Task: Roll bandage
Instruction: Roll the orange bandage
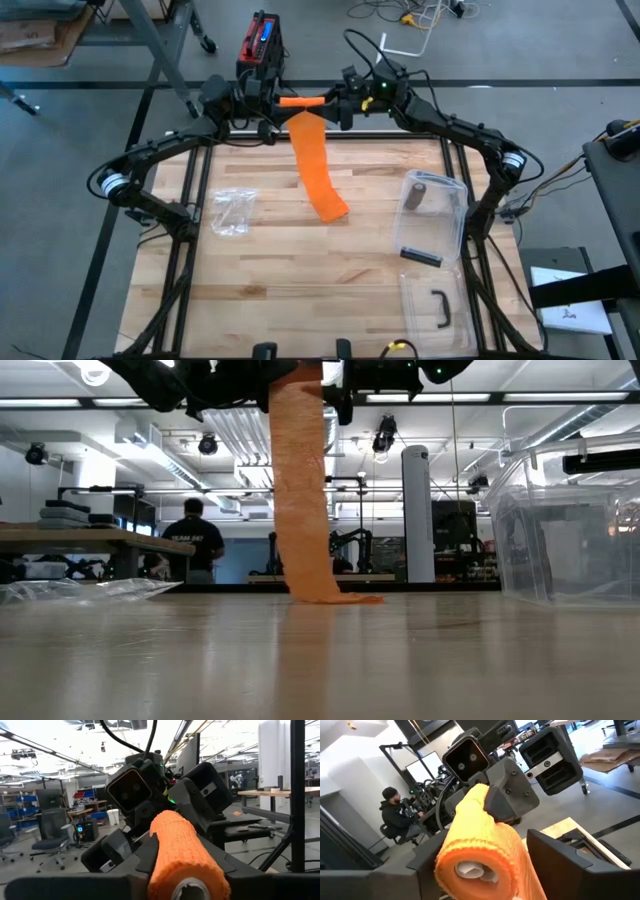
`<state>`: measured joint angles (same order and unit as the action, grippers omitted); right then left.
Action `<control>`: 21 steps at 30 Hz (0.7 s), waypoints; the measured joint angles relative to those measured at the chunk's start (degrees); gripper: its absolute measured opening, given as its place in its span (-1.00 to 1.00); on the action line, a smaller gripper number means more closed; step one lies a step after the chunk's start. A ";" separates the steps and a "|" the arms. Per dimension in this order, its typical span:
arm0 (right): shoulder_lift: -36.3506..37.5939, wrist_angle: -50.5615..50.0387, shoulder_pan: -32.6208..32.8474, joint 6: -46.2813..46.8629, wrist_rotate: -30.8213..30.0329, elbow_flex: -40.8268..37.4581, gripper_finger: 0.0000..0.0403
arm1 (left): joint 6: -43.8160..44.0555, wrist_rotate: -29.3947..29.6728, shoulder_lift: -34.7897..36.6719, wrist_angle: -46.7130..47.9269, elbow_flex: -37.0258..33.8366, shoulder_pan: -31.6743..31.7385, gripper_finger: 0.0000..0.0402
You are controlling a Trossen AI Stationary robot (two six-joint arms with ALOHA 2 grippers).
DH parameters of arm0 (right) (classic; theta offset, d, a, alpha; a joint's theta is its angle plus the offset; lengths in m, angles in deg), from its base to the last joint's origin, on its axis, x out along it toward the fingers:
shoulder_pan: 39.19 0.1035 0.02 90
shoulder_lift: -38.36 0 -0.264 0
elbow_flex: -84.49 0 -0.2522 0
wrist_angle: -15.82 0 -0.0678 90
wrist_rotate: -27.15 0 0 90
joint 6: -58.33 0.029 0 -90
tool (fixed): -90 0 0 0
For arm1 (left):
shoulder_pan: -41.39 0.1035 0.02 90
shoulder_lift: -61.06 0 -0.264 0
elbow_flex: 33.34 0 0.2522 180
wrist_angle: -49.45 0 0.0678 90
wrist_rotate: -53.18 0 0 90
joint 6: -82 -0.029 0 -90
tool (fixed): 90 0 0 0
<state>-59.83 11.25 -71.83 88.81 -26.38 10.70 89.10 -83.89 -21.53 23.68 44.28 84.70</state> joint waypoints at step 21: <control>0.07 -4.40 -0.55 -26.36 8.07 0.07 0.44 | 7.82 2.10 -0.04 0.60 0.44 -2.01 -0.58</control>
<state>-59.76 6.85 -72.38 62.46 -18.31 10.76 96.92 -81.79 -21.57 24.28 44.72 82.69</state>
